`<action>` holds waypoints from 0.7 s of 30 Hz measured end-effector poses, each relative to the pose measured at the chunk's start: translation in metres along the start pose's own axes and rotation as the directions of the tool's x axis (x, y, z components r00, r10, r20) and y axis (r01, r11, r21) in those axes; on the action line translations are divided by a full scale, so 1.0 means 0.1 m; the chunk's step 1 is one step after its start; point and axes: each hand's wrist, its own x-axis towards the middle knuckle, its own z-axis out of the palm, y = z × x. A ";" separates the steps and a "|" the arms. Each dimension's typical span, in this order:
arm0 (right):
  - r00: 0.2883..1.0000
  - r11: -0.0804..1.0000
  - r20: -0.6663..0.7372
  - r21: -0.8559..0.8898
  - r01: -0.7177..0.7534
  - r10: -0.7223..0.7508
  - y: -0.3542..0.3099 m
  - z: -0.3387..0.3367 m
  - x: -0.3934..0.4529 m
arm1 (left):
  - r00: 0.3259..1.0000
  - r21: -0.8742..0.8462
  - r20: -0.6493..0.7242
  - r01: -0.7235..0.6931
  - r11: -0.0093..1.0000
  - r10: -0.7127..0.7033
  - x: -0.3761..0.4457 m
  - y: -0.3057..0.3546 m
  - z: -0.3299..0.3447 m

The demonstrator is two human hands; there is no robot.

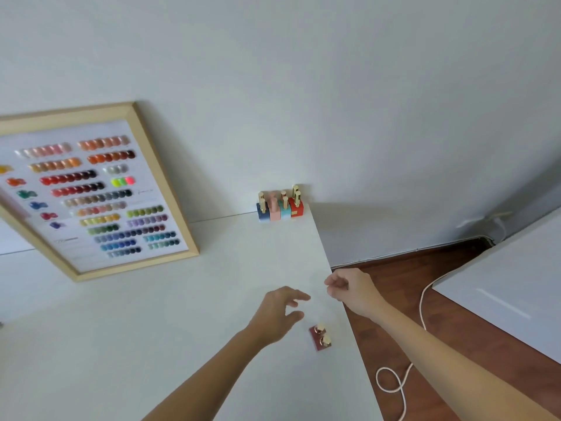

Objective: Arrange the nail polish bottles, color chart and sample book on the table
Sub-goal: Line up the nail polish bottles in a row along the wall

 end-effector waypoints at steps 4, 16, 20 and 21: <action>0.999 0.999 0.053 -0.037 0.001 0.001 0.09 0.02 -0.34 | 0.986 0.076 0.140 -0.097 0.992 0.086 -0.16 0.12 0.18; 0.994 0.993 0.079 -0.090 -0.071 0.079 0.34 0.30 -0.65 | 0.999 0.261 -0.017 0.033 0.965 -0.029 -0.33 0.33 0.56; 0.998 0.988 0.013 -0.139 -0.061 0.063 0.44 0.39 -0.62 | 0.998 0.260 -0.056 0.012 0.966 0.003 -0.35 0.33 0.59; 0.999 0.986 -0.001 -0.159 -0.047 0.047 0.46 0.41 -0.61 | 0.999 0.266 -0.050 -0.003 0.964 0.017 -0.35 0.33 0.58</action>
